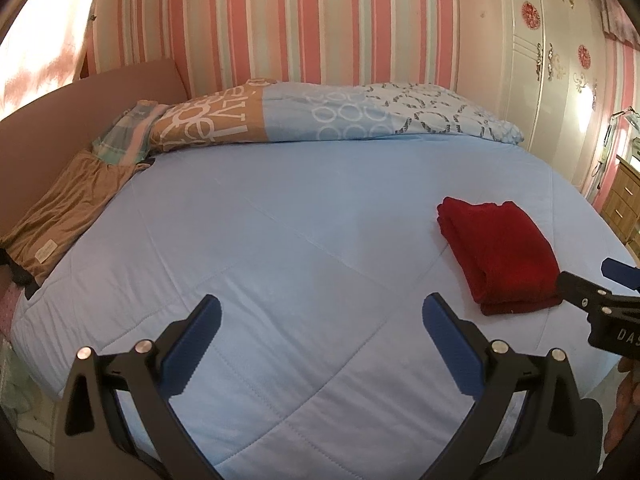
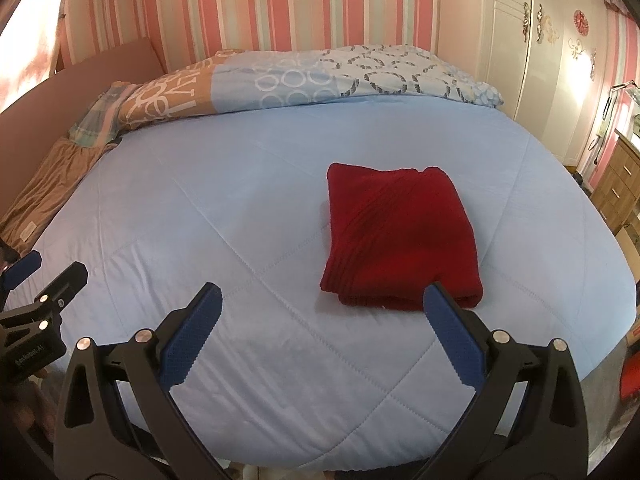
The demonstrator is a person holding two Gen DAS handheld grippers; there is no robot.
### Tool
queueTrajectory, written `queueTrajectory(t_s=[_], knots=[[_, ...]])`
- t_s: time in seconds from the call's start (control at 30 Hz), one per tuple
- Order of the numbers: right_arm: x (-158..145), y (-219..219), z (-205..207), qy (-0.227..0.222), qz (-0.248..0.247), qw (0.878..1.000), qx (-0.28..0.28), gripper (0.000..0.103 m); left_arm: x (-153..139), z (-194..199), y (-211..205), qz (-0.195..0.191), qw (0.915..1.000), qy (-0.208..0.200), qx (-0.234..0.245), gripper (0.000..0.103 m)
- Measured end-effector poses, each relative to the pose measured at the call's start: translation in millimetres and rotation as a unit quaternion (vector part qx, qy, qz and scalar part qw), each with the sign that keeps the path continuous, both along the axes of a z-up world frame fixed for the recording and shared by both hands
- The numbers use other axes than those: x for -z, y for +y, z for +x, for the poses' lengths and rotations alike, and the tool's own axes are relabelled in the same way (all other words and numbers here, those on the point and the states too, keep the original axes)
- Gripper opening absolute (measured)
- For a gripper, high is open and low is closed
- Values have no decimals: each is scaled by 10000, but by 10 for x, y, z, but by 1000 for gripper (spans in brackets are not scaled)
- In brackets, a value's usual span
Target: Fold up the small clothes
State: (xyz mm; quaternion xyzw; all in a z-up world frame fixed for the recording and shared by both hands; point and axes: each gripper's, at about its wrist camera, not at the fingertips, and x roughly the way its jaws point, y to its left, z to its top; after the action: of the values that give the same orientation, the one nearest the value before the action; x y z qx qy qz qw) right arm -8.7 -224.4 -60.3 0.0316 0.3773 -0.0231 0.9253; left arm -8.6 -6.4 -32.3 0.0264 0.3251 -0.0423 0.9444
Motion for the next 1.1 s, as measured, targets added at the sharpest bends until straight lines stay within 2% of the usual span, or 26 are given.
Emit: queueTrajectory(t_s=[0.47,0.8,1.1], knots=[[58,1,6,35,7,10000,-25,100,-26,29,-45,5,9999,29,-131,101],[86,-60,0,45,14,10000,34,100,-13,70,69,-19,9993,76,-376,101],[114,-69,11,71,5,10000,24,100,-11,100,132,-73,9991,77,-404,101]])
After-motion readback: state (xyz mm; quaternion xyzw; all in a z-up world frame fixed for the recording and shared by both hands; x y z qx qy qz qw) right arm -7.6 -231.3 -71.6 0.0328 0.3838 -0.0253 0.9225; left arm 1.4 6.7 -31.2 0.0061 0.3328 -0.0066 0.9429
